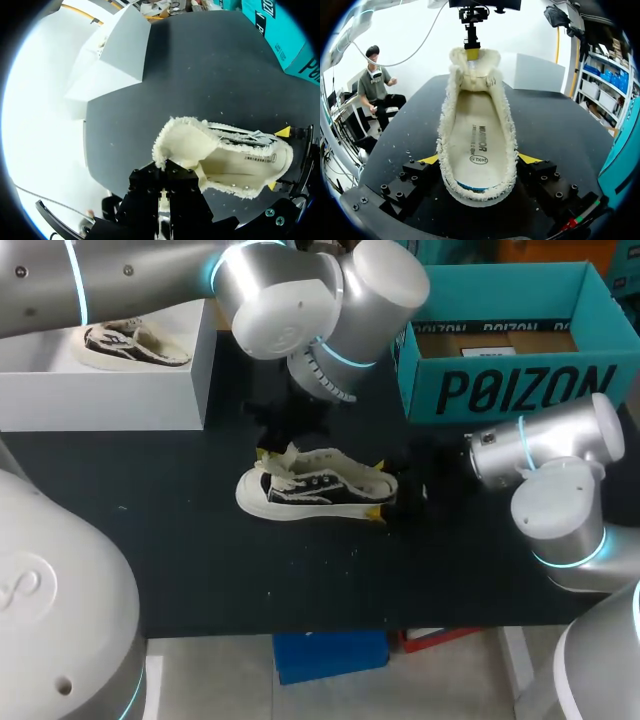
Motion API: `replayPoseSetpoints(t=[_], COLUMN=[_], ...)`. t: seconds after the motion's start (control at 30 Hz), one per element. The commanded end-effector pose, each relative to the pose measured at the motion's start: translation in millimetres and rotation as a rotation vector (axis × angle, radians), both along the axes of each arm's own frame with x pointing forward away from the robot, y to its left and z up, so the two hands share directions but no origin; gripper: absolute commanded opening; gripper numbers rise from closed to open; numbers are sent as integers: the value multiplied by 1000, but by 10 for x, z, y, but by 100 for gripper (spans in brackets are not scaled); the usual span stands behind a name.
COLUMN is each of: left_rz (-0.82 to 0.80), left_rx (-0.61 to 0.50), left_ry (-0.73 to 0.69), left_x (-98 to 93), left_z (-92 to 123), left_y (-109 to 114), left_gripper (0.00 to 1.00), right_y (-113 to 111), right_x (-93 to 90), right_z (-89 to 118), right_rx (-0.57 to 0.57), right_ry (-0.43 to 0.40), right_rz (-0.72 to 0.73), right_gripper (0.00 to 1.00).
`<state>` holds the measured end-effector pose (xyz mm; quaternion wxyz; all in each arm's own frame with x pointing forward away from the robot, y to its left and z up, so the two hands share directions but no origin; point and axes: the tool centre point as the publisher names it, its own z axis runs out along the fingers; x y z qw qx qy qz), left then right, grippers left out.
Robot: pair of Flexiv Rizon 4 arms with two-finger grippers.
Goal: Take the shoe out of the shoebox, open the shoe tongue, remove and reinsert the insole, then place the shoe into the shoebox
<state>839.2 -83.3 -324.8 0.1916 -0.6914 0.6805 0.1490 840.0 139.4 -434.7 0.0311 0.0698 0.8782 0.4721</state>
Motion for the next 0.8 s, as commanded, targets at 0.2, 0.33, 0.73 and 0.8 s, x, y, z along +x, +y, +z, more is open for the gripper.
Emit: replayPoseSetpoints(t=[0.2,0.33,0.73,0.8], left_rz=[5,4,31,39], left_rx=[-8,-13,-23,-24], left_ry=[10,18,17,19], left_x=[-41,-41,-95,-110], left_z=[-2,-16,-37,-52], left_y=[116,111,238,282], left_gripper=[25,100,100,100], right_y=[-41,-41,-41,-41], right_x=[5,5,5,5], right_z=[-39,-39,-39,-39], right_rx=[-2,-2,-2,-2], right_ry=[1,1,1,1], right_rz=[-4,-4,-4,-4], right_gripper=[0,0,0,0])
